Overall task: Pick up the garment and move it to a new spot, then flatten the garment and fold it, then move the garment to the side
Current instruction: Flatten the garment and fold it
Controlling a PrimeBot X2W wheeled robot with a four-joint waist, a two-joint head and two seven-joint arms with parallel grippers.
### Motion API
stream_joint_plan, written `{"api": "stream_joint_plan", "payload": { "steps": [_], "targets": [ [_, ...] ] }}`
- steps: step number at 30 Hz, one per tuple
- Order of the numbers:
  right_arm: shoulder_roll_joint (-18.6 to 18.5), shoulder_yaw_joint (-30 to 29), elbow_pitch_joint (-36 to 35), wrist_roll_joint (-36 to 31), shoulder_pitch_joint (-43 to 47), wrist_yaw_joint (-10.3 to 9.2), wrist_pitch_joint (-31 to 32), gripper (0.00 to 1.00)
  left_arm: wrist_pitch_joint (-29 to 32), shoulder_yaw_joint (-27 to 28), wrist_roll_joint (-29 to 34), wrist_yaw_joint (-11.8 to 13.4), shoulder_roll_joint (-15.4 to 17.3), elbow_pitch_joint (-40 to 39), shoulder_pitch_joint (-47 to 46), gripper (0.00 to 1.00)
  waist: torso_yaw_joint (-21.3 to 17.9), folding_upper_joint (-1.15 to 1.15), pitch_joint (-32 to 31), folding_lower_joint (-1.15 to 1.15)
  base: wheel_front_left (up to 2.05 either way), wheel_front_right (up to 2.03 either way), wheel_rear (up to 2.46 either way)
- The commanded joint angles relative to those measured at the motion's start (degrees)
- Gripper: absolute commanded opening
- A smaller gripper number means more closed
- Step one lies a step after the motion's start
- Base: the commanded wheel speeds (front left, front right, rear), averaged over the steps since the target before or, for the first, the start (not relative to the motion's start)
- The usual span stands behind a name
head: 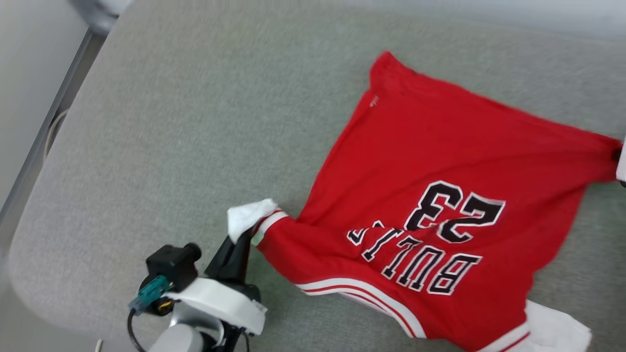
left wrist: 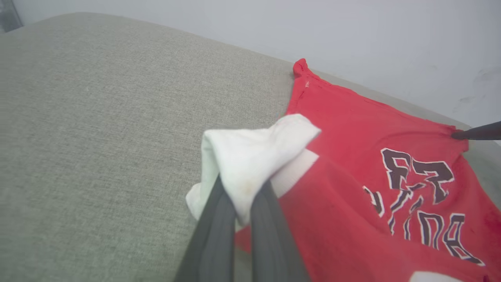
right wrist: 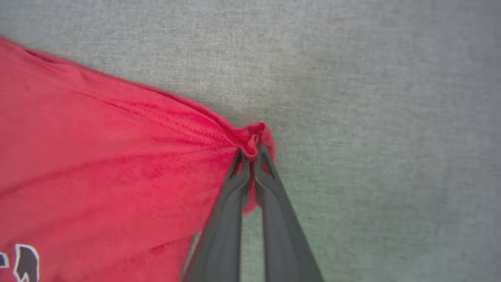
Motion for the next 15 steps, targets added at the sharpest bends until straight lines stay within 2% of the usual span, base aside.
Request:
{"api": "stream_joint_plan", "payload": {
  "steps": [1, 6, 10, 15],
  "targets": [
    [-1.0, 0.6, -2.5, 1.3, 2.2, -0.09, 0.1, 0.00, -0.3, 0.7, -0.5, 0.6, 0.6, 0.6, 1.0, 0.00, -2.6, 0.00, -3.3, -0.01, 0.00, 0.00, 0.00],
    [-2.0, 0.7, -13.9, 5.0, 12.1, -0.09, 1.3, 0.00, 0.6, 1.8, -1.3, 1.5, 2.1, 1.6, 3.0, 0.00, -6.5, 0.00, -6.9, -0.01, 0.00, 0.00, 0.00],
    [-1.0, -2.4, -25.8, 7.4, 23.4, -0.08, 3.2, 0.00, 1.5, 2.3, -1.9, 2.1, 3.2, 2.0, 4.4, 0.00, -9.2, 0.00, -9.1, -0.01, 0.00, 0.00, 0.00],
    [4.5, -8.7, -39.8, 9.3, 39.3, -0.08, 5.0, 0.00, 2.4, 2.5, -2.5, 2.6, 4.0, 2.1, 6.1, 0.00, -11.8, 0.00, -11.4, -0.01, 0.00, 0.00, 0.00]
  ]
}}
